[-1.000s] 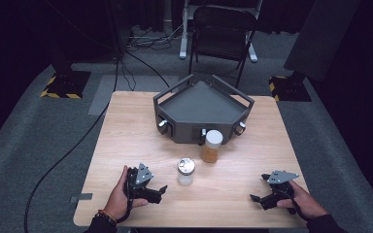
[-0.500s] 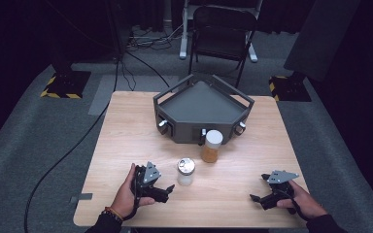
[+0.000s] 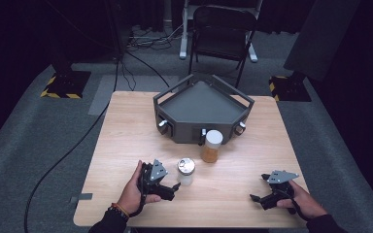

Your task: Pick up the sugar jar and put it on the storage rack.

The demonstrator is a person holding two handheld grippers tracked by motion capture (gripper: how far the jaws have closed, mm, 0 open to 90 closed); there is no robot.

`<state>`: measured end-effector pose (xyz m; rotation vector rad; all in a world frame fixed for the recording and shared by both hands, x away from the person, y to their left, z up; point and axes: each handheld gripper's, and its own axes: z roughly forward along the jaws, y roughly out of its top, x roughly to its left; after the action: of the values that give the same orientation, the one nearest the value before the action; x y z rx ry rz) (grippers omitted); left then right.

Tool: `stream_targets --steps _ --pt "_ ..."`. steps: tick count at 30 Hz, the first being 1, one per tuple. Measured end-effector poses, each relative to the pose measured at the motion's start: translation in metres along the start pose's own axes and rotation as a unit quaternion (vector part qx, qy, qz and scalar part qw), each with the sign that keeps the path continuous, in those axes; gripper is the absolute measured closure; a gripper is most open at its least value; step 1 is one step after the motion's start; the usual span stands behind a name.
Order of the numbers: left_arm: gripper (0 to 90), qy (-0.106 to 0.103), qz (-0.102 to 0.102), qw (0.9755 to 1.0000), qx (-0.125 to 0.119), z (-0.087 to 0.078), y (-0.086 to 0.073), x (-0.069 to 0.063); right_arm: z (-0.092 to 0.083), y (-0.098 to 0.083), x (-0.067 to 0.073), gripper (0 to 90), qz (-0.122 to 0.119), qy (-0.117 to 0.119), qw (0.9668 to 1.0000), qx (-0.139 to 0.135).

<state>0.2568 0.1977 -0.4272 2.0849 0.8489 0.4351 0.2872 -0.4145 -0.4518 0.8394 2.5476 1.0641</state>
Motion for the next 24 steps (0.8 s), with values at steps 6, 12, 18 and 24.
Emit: stream_targets --steps 6,12,18,24 --pt "1.1 -0.009 0.006 0.9999 -0.002 0.004 0.004 -0.001 0.000 0.000 0.000 0.0 0.000 0.000 1.0000 0.000" --pt "1.1 -0.013 0.009 0.9999 0.000 0.009 0.008 -0.002 0.000 0.000 0.000 0.0 0.000 0.000 1.0000 0.000" --pt "1.1 -0.020 0.011 0.9997 -0.006 0.014 0.012 -0.003 0.000 0.000 0.000 0.0 0.000 0.000 1.0000 0.000" --pt "1.0 -0.024 0.014 0.9996 -0.010 0.020 0.017 -0.005 0.000 0.000 0.000 0.0 0.000 0.000 1.0000 0.000"
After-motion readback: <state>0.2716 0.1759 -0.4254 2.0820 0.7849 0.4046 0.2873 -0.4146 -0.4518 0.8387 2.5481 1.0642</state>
